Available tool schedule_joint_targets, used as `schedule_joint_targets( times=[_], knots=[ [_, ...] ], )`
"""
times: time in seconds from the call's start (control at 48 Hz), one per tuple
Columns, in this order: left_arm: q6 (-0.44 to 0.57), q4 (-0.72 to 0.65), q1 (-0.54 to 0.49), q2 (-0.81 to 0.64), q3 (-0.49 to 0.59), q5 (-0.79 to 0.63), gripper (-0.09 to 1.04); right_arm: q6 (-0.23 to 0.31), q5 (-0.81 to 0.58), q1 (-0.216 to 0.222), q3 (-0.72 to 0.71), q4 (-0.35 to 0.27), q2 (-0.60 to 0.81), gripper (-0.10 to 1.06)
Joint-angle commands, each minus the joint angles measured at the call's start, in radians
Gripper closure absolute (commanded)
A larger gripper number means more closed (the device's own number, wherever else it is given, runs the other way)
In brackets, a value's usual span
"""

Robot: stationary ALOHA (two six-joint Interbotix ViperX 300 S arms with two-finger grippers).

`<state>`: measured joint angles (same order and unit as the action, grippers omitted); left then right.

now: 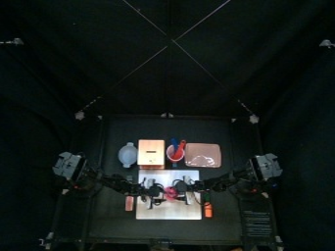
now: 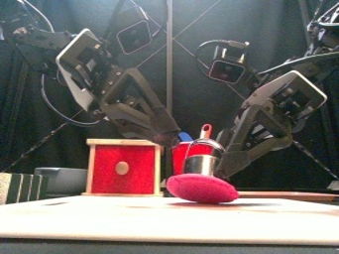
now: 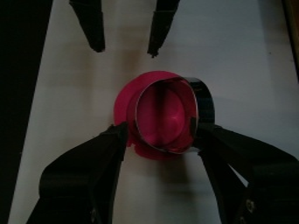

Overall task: Get the cutter from the drawer then cut the dough then place the extra dough in the bowl
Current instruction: Cut the dough

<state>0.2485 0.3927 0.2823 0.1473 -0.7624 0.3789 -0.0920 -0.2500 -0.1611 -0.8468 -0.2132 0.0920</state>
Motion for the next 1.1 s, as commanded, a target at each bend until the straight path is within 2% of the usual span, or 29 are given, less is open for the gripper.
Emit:
schedule_joint_targets(
  times=[0.021, 0.167, 0.354, 0.542, 0.688, 0.812, 1.104],
  knots=[
    [0.002, -0.002, -0.008, -0.015, 0.005, 0.009, 0.16, 0.002, 0.009, 0.003, 0.028, 0.003, -0.043, 0.06],
    [0.002, -0.002, -0.018, 0.008, -0.006, 0.011, 0.17, -0.005, 0.040, 0.003, 0.049, 0.008, -0.071, 0.06],
    [0.000, 0.002, -0.041, 0.066, 0.003, 0.060, 0.19, 0.002, 0.075, 0.012, 0.072, 0.071, -0.092, 0.06],
    [0.002, 0.018, -0.041, 0.103, 0.012, 0.147, 0.28, 0.002, 0.144, 0.015, 0.100, 0.097, -0.092, 0.06],
    [0.002, 0.034, -0.041, 0.127, 0.012, 0.164, 0.34, 0.000, 0.204, 0.015, 0.123, 0.121, -0.091, 0.06],
    [0.002, 0.048, -0.041, 0.147, 0.014, 0.167, 0.35, 0.003, 0.233, 0.015, 0.135, 0.152, -0.084, 0.06],
    [0.002, 0.072, -0.049, 0.175, 0.029, 0.178, 0.35, 0.003, 0.252, 0.015, 0.149, 0.163, -0.067, 0.07]
  ],
)
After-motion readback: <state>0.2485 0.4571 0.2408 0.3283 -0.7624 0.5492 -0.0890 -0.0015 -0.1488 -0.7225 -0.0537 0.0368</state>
